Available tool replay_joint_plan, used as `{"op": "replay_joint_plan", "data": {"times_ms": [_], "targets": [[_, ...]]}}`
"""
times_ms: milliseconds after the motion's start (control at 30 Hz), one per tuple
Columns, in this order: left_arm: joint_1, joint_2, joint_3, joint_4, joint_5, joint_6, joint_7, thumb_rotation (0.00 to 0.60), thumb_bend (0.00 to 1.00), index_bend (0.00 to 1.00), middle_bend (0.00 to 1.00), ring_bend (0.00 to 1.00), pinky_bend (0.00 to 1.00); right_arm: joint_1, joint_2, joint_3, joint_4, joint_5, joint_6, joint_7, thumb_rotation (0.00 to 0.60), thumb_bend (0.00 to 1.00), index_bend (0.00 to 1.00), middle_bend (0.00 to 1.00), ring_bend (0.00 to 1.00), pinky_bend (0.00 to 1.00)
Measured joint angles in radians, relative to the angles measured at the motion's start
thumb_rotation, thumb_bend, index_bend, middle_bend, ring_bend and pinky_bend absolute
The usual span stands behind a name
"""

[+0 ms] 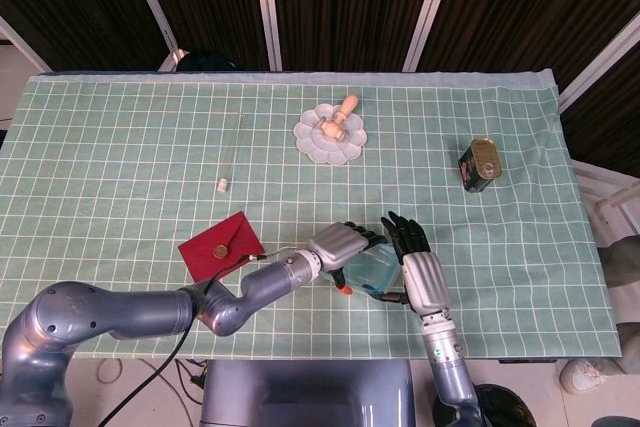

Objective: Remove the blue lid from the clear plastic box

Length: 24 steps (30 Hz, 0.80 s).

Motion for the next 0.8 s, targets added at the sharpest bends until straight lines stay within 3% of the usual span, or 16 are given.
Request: {"op": "replay_joint_plan", "data": {"times_ms": [167,333,533,800], "targets": [[-0.006,0.007,0.006,-0.001,0.002,0.004,0.0,0.6,0.08,0.19,0.19,0.17,0.3,0.007,-0.011,0.009,0.02,-0.008,0.003,0.006,0.6,0.23,0.01,0.0,0.0,0.0],[-0.011,0.007,0.016,0.005,-0.004,0.018,0.013,0.6,0.0,0.04,0.03,0.03,0.16,0.008,-0.011,0.009,0.029,-0.028,0.017,0.029,0.6,0.23,0.27,0.0,0.0,0.0],[-0.016,0.006,0.028,0.009,-0.026,0.058,0.038,0.6,0.0,0.0,0.0,0.0,0.1,0.006,-0.013,0.008,0.042,-0.043,0.03,0.06,0.6,0.31,0.49,0.05,0.0,0.0],[-0.018,0.009,0.039,-0.007,-0.065,0.095,0.068,0.6,0.0,0.0,0.0,0.0,0.1,-0.006,-0.019,0.01,0.022,-0.016,0.025,0.071,0.6,0.34,0.53,0.07,0.0,0.0]]}}
